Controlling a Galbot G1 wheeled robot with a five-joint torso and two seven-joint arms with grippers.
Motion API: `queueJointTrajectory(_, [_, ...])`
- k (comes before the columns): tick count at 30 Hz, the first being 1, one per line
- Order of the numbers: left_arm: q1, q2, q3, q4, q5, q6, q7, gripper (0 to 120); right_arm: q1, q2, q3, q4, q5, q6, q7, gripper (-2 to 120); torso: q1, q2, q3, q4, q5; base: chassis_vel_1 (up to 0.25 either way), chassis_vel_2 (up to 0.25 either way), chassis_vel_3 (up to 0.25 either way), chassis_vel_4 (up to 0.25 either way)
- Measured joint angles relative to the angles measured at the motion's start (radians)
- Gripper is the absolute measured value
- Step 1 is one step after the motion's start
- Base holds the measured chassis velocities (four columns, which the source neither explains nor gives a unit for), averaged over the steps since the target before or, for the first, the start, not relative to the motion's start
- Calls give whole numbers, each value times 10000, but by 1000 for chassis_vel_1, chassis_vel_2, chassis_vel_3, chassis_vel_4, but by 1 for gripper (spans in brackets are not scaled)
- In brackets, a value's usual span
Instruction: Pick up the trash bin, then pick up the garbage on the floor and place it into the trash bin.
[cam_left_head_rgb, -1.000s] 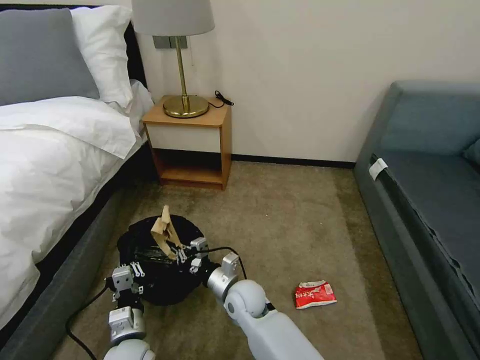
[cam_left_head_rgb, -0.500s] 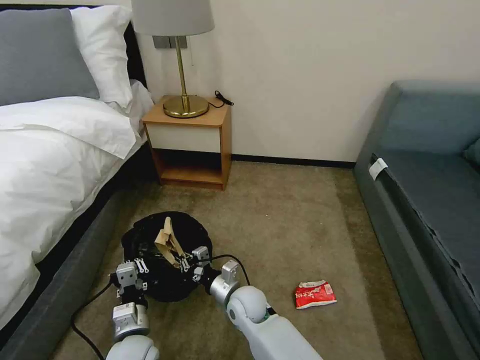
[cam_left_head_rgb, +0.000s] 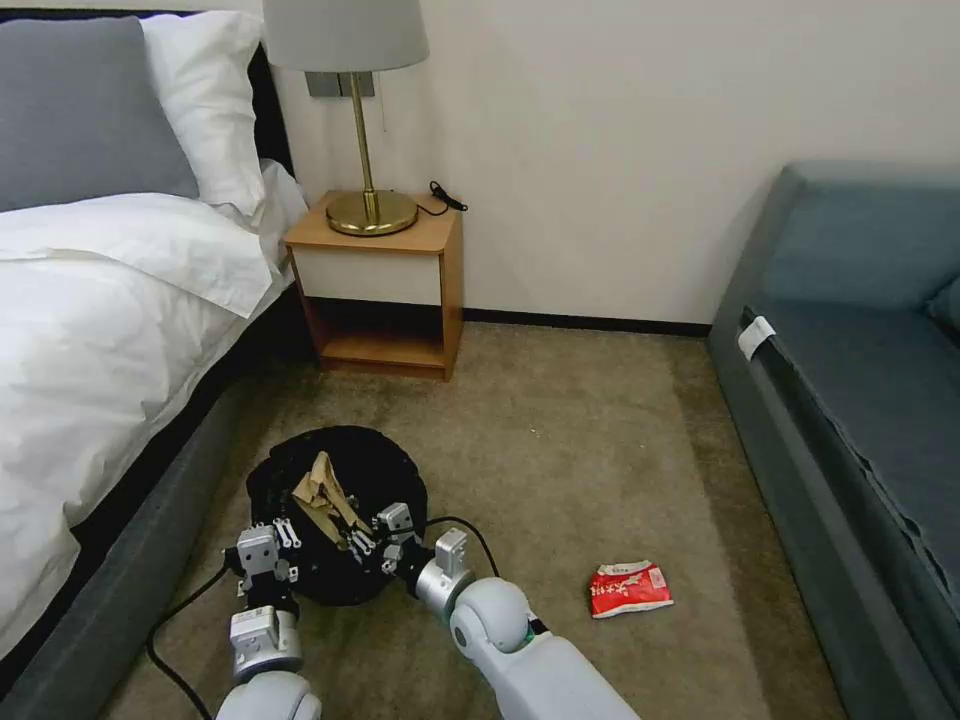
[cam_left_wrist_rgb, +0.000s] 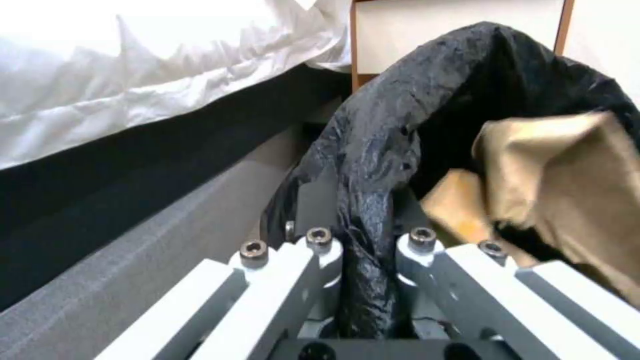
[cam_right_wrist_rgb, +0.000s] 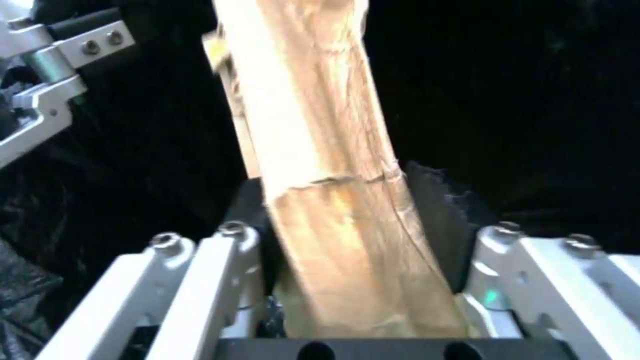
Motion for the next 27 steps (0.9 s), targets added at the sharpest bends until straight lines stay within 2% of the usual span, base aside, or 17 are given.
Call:
queueJointTrajectory(2, [-3, 2, 0, 27, 20, -18, -1, 4, -5, 12, 28, -7, -23, 10, 0, 51, -1, -1, 0, 0, 0, 0, 0, 0, 0])
queueJointTrajectory(4, [-22, 3, 23, 102, 162, -73, 1, 4, -33, 146, 223, -65, -273, 80, -7, 66, 0, 0, 0, 0, 0, 0, 0, 0, 0])
queueJointTrajectory(5, [-22, 3, 23, 102, 162, -73, 1, 4, -33, 146, 223, -65, -273, 80, -7, 66, 0, 0, 0, 0, 0, 0, 0, 0, 0])
queueJointTrajectory(9, [-58, -11, 49, 102, 186, -83, 2, 4, -50, 214, 461, -12, -395, 98, -4, 81, 0, -1, 0, 0, 1, 0, 0, 0, 0])
queueJointTrajectory(14, [-49, 6, 51, 110, 187, -152, 2, 4, 29, -178, 846, 368, -259, 8, 43, 98, 0, -1, 0, 0, 1, 0, 0, 0, 0])
queueJointTrajectory(19, [-24, 77, 25, 137, 149, -225, 3, 4, 133, -598, 1163, 629, 110, -167, 122, 100, 0, -1, 0, 0, 1, 0, 0, 0, 0])
queueJointTrajectory(27, [11, 103, 23, 144, 35, -255, 7, 4, 107, -732, 1085, 662, 35, -225, 135, 100, 0, -1, 0, 0, 1, 0, 0, 0, 0])
